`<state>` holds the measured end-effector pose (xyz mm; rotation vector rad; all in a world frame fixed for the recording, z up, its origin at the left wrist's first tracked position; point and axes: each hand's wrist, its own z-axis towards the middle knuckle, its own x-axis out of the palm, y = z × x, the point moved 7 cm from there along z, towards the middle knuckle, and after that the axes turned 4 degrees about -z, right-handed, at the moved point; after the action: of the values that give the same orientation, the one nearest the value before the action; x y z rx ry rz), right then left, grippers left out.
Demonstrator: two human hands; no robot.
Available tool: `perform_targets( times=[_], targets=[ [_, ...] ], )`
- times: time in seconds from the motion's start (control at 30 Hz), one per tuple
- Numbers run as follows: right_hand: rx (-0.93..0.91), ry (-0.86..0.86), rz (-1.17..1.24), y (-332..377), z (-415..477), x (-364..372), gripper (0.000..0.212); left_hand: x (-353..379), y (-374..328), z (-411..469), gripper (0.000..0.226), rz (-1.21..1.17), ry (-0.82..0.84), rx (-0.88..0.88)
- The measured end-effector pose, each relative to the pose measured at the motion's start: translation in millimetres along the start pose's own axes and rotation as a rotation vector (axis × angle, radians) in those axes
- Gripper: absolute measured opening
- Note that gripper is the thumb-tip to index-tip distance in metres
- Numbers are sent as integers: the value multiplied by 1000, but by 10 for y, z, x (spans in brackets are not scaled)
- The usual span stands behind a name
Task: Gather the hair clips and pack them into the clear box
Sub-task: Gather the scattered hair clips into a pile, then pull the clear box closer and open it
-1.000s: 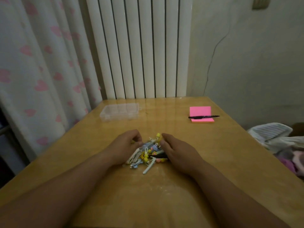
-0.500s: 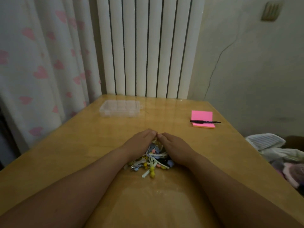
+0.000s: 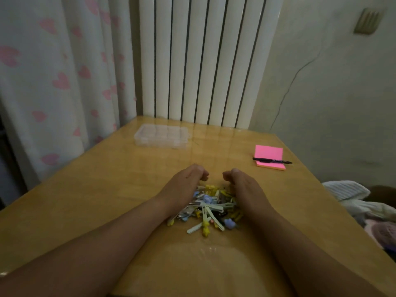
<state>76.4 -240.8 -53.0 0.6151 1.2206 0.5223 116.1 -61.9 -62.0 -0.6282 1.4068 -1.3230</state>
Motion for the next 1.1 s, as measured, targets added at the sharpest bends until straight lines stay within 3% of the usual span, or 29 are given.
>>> perform_targets(
  times=[0.2, 0.33, 0.6, 0.73, 0.83, 0.97, 1.1],
  targets=[
    [-55, 85, -58, 110, -194, 294, 34, 138, -32, -58, 45, 90, 48, 60],
    [-3, 36, 123, 127, -316, 298, 35, 100, -15, -100, 54, -57, -23, 36],
    [15, -20, 138, 206, 137, 59, 41, -187, 34, 149, 49, -182, -163, -4],
    [22, 66, 116, 274, 662, 191, 38, -611, 113, 420, 41, -33, -268, 11],
    [7, 135, 25, 347, 1096, 441, 45, -1096, 287, 659, 28, 157, -462, -8],
    [31, 209, -17, 388, 1619, 810, 55, -1729, 592, 851, 50, 223, -693, -165],
    [34, 325, -4, 425, 1979, 1080, 69, -1994, 819, 1064, 76, 138, -592, -312]
  ],
)
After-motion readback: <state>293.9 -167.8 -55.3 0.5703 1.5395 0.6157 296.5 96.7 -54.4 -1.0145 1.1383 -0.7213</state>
